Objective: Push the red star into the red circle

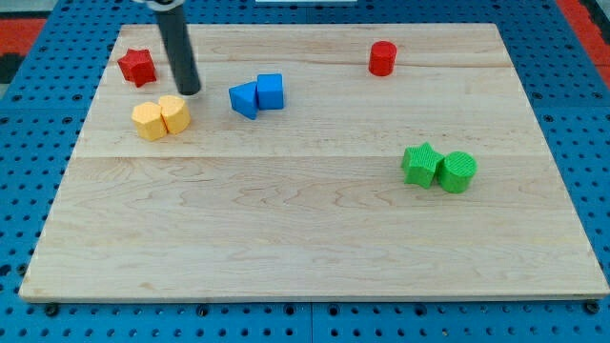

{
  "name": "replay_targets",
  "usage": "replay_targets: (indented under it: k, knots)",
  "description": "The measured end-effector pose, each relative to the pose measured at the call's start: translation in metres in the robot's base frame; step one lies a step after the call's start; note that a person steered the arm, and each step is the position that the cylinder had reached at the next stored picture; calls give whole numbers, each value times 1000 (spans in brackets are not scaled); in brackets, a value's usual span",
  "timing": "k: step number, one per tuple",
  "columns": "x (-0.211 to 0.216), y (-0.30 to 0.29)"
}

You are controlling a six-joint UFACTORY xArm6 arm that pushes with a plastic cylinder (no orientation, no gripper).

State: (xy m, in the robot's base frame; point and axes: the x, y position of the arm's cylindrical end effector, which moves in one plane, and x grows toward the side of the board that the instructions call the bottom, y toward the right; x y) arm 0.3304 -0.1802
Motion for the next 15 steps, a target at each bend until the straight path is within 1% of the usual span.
replay_targets:
  k: [1,2,3,4,5,6,7,8,9,10,11,12,14,15]
  knots:
    - [0,-51]
    - [-30,-71]
    - [-52,5]
    - [-55,39]
    - [-42,-31]
    - [-27,-78]
    - [-75,-124]
    - [-113,-84]
    - [-113,-13]
    - [-111,-10]
    - [-105,-61]
    - [-73,-55]
    - [-70,101]
    - [-72,67]
